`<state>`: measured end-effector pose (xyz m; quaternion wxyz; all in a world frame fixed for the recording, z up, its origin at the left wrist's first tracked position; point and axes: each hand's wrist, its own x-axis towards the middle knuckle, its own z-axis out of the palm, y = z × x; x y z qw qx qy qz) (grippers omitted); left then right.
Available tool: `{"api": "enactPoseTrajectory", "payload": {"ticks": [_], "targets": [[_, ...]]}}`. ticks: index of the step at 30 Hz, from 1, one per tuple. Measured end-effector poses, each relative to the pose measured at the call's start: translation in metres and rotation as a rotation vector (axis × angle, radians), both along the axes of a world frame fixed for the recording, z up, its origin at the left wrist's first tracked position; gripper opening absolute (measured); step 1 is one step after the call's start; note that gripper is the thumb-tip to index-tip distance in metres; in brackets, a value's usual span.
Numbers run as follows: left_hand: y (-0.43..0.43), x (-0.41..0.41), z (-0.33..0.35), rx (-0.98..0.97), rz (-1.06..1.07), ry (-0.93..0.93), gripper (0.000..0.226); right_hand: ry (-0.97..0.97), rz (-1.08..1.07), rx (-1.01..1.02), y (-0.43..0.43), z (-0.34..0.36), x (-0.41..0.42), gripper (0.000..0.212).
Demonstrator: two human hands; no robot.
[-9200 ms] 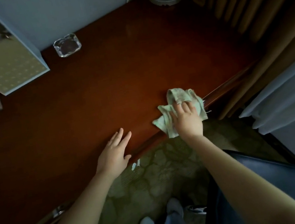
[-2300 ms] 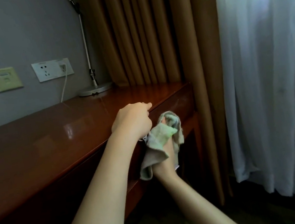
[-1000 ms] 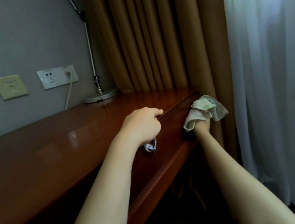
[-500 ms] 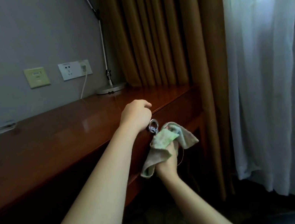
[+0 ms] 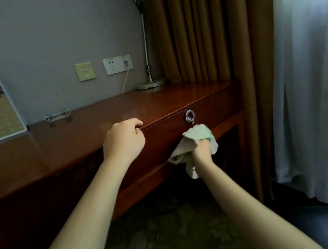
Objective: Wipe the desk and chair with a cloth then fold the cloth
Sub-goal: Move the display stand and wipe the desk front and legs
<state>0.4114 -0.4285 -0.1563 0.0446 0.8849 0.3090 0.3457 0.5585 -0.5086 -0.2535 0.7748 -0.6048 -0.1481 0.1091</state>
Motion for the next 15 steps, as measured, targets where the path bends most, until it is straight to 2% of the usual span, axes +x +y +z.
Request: {"api": "enactPoseTrajectory", "payload": {"ticks": [3, 5, 8, 12, 13, 15], "targets": [[0.005, -0.028, -0.001, 0.009, 0.040, 0.001, 0.030, 0.050, -0.032, 0.145, -0.022, 0.029, -0.004, 0.013], [0.008, -0.045, 0.001, 0.015, 0.053, 0.012, 0.028, -0.080, -0.050, 0.179, -0.025, 0.044, -0.011, 0.011], [0.014, -0.067, 0.006, 0.020, 0.104, 0.059, 0.026, -0.506, 0.022, 0.046, -0.009, 0.063, -0.033, 0.008], [0.030, -0.102, 0.009, 0.009, 0.215, 0.093, 0.023, -1.208, 0.116, -0.509, 0.038, 0.069, -0.080, 0.042], [0.035, -0.110, 0.009, 0.000, 0.240, 0.089, 0.023, -1.302, 0.111, -0.539, 0.045, 0.068, -0.089, 0.047], [0.043, -0.119, 0.009, -0.011, 0.273, 0.089, 0.024, -1.327, 0.098, -0.484, 0.049, 0.069, -0.095, 0.055]]}}
